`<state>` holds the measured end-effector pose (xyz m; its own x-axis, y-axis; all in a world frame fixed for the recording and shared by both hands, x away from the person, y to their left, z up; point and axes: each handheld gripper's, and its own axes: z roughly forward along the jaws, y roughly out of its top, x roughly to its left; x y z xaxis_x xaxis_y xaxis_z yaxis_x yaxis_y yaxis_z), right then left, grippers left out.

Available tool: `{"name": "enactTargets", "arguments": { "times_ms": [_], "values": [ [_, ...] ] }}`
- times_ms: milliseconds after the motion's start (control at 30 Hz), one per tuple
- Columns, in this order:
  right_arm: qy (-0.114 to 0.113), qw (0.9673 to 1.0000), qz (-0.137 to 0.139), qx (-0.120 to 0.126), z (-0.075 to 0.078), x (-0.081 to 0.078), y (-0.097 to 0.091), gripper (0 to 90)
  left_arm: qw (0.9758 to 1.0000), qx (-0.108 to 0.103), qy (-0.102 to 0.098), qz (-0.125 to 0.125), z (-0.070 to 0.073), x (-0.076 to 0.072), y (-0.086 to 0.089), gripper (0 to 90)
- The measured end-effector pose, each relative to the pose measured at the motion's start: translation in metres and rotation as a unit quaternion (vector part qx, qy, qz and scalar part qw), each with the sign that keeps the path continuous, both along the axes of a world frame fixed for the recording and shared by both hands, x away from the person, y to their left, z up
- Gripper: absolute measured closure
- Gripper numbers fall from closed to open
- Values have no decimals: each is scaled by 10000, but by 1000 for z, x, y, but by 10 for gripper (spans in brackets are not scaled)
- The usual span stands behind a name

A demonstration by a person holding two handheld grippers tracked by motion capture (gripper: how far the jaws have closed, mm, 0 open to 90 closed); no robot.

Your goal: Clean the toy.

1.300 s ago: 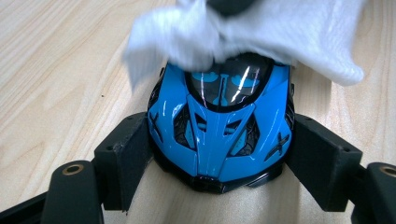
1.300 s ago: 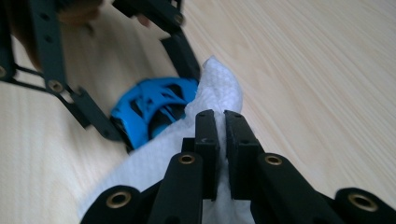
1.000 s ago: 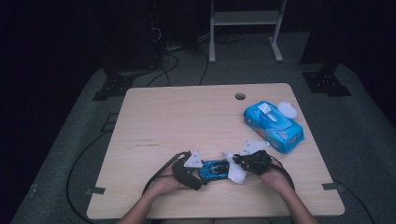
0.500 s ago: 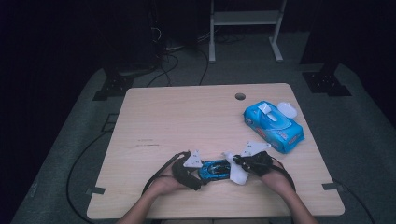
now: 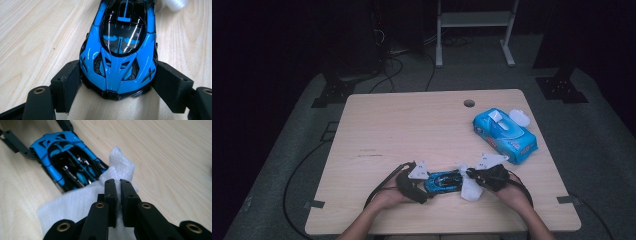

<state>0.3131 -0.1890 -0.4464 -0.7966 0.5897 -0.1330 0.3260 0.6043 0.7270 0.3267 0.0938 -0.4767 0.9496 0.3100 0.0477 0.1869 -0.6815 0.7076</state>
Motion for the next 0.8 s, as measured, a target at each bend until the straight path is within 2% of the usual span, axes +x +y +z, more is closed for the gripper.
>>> {"name": "enactTargets", "arguments": {
  "times_ms": [100,167,233,400,600,667,733,800],
  "values": [
    [72,10000,16,8,1,-6,-7,842,10000,-5,7,-4,0,0,0,249],
    [144,9998,64,-80,4,-11,-12,841,10000,-5,7,-4,0,0,0,249],
    [122,9998,75,-116,6,-13,-12,841,10000,-4,3,-5,0,0,0,249],
    [15,9998,206,79,15,-14,-4,841,10000,-4,19,5,0,0,0,249],
    [144,9993,328,-46,1,-13,7,840,10000,-16,3,-1,0,0,0,249],
    [171,9993,320,41,1,-14,3,840,10000,-47,80,32,-1,1,0,251],
    [188,9993,328,-15,3,-16,1,839,9999,-63,103,35,-1,1,0,253],
    [38,9993,340,-178,9,-19,1,839,9999,-53,106,33,-1,2,0,253]
  ]
}}
